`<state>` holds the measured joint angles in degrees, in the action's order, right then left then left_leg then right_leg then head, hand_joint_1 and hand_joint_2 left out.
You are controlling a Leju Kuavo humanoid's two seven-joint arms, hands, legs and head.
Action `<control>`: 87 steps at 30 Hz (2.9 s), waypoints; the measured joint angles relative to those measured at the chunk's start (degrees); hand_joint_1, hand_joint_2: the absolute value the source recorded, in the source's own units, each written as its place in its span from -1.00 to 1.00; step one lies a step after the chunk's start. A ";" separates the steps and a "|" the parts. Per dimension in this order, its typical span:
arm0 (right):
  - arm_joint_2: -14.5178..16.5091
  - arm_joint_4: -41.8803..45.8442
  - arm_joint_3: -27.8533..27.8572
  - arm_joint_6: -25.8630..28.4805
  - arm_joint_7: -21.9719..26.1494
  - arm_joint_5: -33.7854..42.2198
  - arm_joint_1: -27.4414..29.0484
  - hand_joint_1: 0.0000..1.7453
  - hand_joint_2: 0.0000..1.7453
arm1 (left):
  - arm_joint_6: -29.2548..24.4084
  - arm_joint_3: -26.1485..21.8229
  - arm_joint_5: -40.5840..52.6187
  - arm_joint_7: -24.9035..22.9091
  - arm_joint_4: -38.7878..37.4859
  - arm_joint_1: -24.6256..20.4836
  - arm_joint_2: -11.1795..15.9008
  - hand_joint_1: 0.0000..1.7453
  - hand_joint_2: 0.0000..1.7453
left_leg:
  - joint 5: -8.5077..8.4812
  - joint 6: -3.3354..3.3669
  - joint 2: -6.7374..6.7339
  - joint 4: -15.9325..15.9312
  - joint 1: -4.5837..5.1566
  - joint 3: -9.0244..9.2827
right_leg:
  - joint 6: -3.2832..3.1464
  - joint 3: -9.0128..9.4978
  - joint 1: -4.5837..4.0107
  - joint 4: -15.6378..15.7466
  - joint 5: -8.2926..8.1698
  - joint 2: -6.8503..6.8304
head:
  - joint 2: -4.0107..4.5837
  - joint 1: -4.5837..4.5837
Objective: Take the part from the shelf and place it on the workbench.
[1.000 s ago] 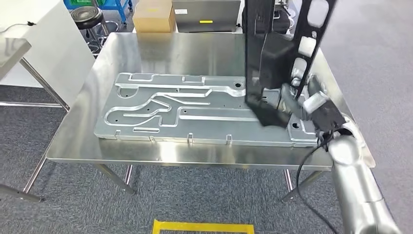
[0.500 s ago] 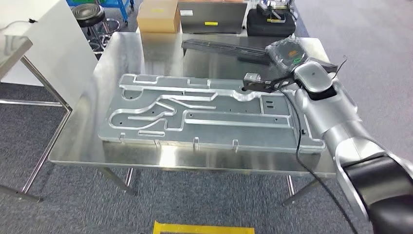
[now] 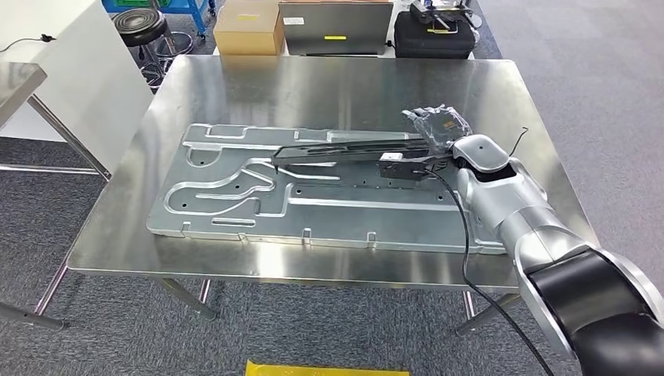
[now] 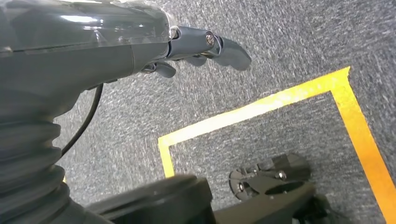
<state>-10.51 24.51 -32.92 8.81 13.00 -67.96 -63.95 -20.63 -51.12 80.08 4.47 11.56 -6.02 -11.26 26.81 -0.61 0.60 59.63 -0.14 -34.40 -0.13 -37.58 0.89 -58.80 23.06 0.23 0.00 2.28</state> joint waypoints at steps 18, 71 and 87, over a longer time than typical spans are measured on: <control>-2.00 -0.55 6.46 -0.62 6.29 15.90 -0.95 -1.00 -1.00 | 4.58 -2.29 -3.29 -2.27 0.00 0.11 -0.07 -1.00 -1.00 | -4.68 2.68 -0.21 -2.48 -0.14 -1.28 | 1.82 -1.83 -0.14 -7.65 6.75 0.07 | 0.00 -0.01; 20.87 -8.73 111.30 7.37 -19.48 -19.97 56.81 -1.00 -1.00 | 3.20 -2.10 0.52 -4.86 0.01 0.76 0.31 -1.00 -1.00 | 3.30 -0.81 -1.01 7.16 -0.02 2.06 | -0.77 2.88 -0.62 2.28 0.35 -0.79 | 0.00 0.16; 20.48 -12.23 102.75 6.82 -20.34 -21.89 57.14 -1.00 -1.00 | 3.12 -1.20 0.79 -4.32 0.02 -0.03 0.53 -1.00 -1.00 | -3.03 2.28 -1.57 -3.13 0.36 0.34 | 2.17 6.09 -0.08 -4.95 5.11 -0.46 | 0.00 0.16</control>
<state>9.98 12.27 69.84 15.63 -7.35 -89.85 -6.81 -17.51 -52.31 80.87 0.15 11.58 -6.06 -10.73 23.78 1.67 -0.96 56.50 0.23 -34.06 2.04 -31.49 0.81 -63.75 28.17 -0.23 0.00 2.44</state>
